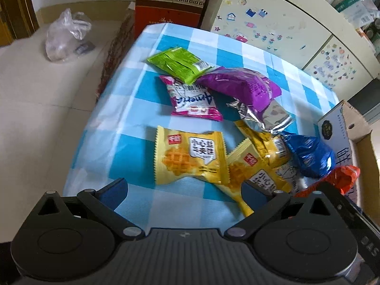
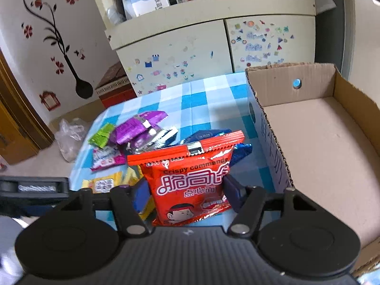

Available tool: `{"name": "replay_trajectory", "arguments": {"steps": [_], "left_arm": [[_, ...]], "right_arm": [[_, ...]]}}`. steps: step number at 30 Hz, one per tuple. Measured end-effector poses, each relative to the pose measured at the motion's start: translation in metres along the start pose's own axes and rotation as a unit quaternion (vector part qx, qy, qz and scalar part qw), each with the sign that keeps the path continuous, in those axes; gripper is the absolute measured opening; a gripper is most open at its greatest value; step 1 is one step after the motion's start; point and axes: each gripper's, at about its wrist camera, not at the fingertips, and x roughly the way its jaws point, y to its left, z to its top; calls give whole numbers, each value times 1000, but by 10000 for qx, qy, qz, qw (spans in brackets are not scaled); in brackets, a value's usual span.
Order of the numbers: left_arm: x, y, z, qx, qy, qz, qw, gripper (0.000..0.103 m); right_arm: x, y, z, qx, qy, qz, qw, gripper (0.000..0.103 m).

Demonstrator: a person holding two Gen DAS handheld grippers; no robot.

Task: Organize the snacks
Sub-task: 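Lift the red crisp bag with the right tool while the left tool approaches a yellow waffle pack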

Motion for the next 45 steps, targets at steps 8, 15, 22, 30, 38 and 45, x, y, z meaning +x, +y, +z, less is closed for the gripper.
{"name": "replay_trajectory", "arguments": {"steps": [8,15,22,30,38,45], "left_arm": [[16,-8,1,-419,269,-521,9974,103],[37,-16,7,-825,381,-575,9942,103],[47,-31,13,-824,281,-401,9954,103],[51,-52,3,-65,238,315,9992,103],[44,-34,-14,99,445,682,9966,103],[40,-26,-22,181,409,705,9965,103]], "right_arm": [[-30,-6,11,174,11,-200,9996,65],[-51,-16,20,423,28,-94,9991,65],[-54,-23,19,573,32,-3,9983,65],[-43,-23,18,656,150,-42,9977,65],[-40,-22,18,717,198,1,9972,65],[-37,-22,16,818,354,72,9960,66]]}}
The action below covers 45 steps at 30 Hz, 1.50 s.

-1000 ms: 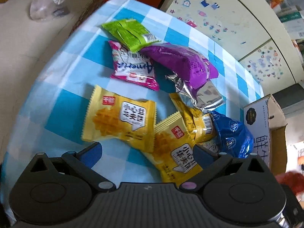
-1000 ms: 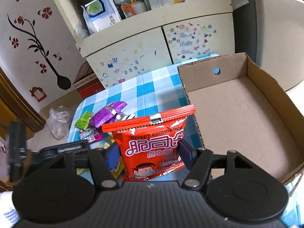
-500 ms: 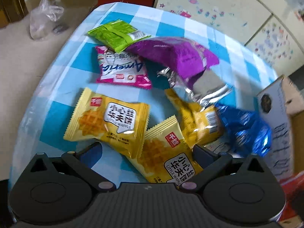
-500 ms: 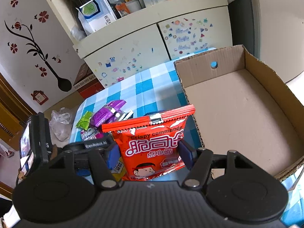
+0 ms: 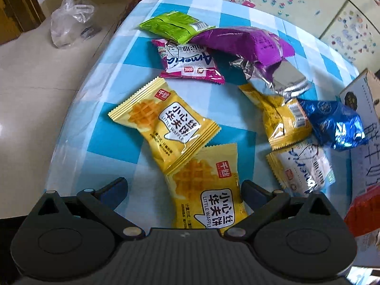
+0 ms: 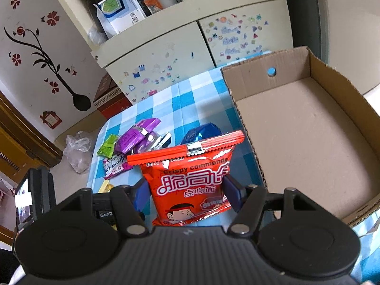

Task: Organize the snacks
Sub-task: 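Lift the red crisp bag with the right tool while the left tool approaches a yellow waffle pack, then grasp the yellow waffle pack with the left tool while the right tool holds the red bag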

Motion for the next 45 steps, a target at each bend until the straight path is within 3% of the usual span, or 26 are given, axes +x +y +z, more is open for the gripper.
{"name": "replay_trajectory", "arguments": {"steps": [3,20,23,31,36,45], "left_arm": [[1,-10,-7,276,-122,191,9994,103],[-6,-4,-24,258,-348,78,9990,103],[-9,-4,-29,235,-397,51,9989,98],[-21,7,-31,-13,-561,-17,9984,69],[-27,20,-31,-455,-521,-427,9967,67],[-51,11,-39,-363,-767,-562,9948,67]], "right_arm": [[2,0,-1,64,96,54,9999,66],[-6,0,-1,208,52,237,9995,66],[-5,2,-1,165,97,271,9994,66],[2,2,-7,170,299,314,9989,66],[6,-1,-10,177,396,276,9987,66],[6,-4,-12,155,469,387,9980,66]]}}
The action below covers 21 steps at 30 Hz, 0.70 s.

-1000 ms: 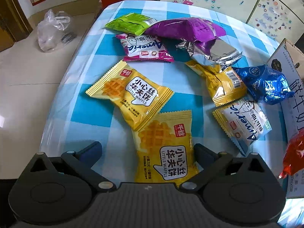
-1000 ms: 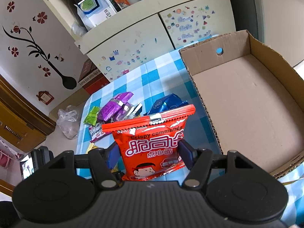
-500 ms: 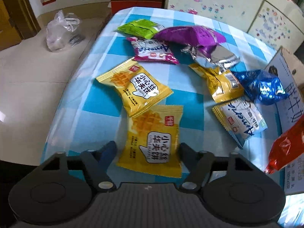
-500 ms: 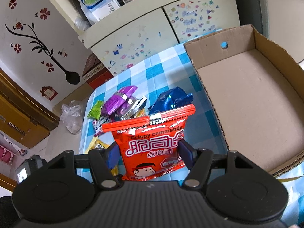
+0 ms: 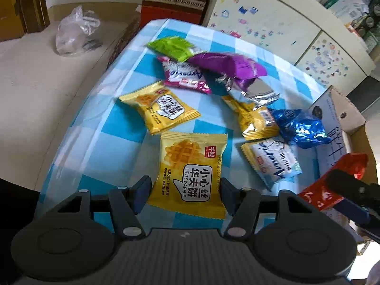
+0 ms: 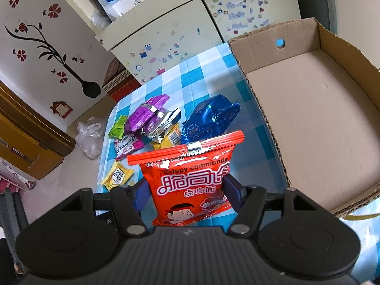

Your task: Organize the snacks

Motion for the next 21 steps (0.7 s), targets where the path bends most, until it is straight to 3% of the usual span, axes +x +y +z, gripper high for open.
{"name": "replay_trajectory", "arguments": {"steps": [12,21], "left_arm": [[-35,-27,3,301,-496,33,9983,67],[-49,-57,1,580,-628,-88,9963,67]], "right_arm": [[-27,-3,4,-111,-301,142,9994,66],[-51,-15,11,-85,-648,72,9978,66]]}}
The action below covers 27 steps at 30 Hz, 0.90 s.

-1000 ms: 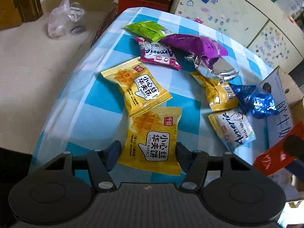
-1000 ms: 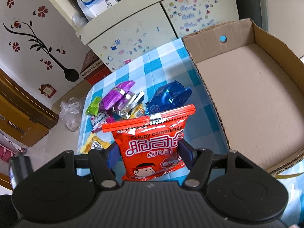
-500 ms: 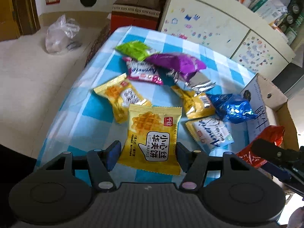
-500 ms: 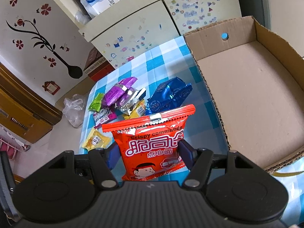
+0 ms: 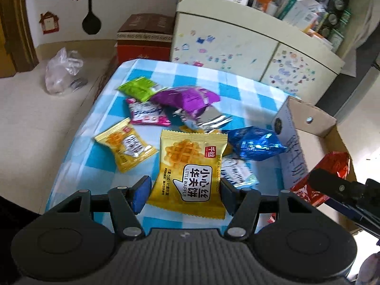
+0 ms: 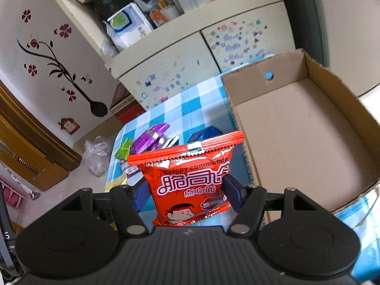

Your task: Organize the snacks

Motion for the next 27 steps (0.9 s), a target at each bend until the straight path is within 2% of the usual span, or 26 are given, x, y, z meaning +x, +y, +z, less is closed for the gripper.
{"name": "replay_trajectory", "arguments": {"steps": [7,11,19,23,27], "left_arm": [[-5,-31,5,225,-46,-193,9995,67],[-5,-50,7,321,-35,-318,9990,67],[-2,-82,9,520,-10,-536,9972,67],[0,-81,11,445,-18,-531,9976,67],[4,-54,16,218,6,-381,9990,67]], "right_arm": [[-16,-19,11,184,-244,-106,9995,66],[-31,-32,20,264,-537,-220,9980,66],[-50,-60,32,724,-836,-177,9937,66],[-48,-66,32,861,-769,-78,9933,66],[-32,-54,26,731,-404,466,9954,68]]}}
